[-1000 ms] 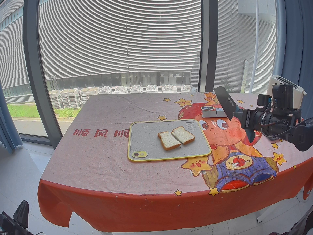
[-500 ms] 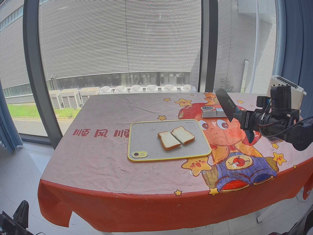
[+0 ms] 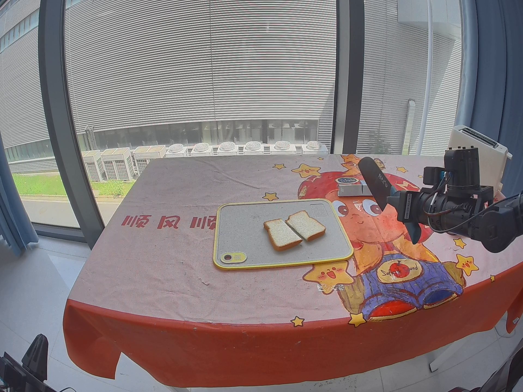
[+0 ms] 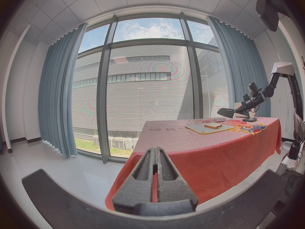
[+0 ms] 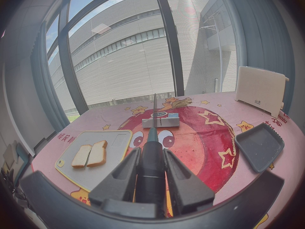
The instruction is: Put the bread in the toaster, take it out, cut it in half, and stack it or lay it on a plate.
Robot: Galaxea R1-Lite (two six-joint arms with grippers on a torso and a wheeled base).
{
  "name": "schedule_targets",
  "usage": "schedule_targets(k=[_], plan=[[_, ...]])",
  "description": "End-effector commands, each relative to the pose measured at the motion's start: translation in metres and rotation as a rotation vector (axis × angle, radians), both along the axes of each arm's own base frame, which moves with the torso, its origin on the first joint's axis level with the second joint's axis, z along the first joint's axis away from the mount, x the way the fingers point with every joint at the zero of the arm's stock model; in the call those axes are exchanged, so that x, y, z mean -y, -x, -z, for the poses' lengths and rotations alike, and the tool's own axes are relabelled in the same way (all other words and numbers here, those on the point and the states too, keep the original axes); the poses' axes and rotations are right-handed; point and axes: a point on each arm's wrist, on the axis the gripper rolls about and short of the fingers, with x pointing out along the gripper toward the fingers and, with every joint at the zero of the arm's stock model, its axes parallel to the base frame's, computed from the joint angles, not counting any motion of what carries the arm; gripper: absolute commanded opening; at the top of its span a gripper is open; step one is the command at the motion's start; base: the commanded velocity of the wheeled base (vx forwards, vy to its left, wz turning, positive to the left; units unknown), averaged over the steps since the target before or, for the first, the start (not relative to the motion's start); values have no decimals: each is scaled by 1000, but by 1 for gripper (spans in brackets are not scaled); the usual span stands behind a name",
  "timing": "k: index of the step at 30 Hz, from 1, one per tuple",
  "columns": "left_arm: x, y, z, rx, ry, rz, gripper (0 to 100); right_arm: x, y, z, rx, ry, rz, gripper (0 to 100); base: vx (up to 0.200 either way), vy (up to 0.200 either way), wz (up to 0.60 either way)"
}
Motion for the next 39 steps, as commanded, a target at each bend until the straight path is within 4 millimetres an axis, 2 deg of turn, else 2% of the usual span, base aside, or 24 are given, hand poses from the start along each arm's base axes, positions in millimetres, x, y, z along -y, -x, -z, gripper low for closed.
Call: schedule_targets(k=[1,16,39], plan=[[0,0,5,-1,0,0,0,1,-4,6,-16,5,5,0,0,0,0],[0,0,5,-1,0,0,0,1,-11,16,-35,12,11,0,0,0,0],[0,0,5,-1,0,0,0,0,-13,20,-46,14,11,0,0,0,0]])
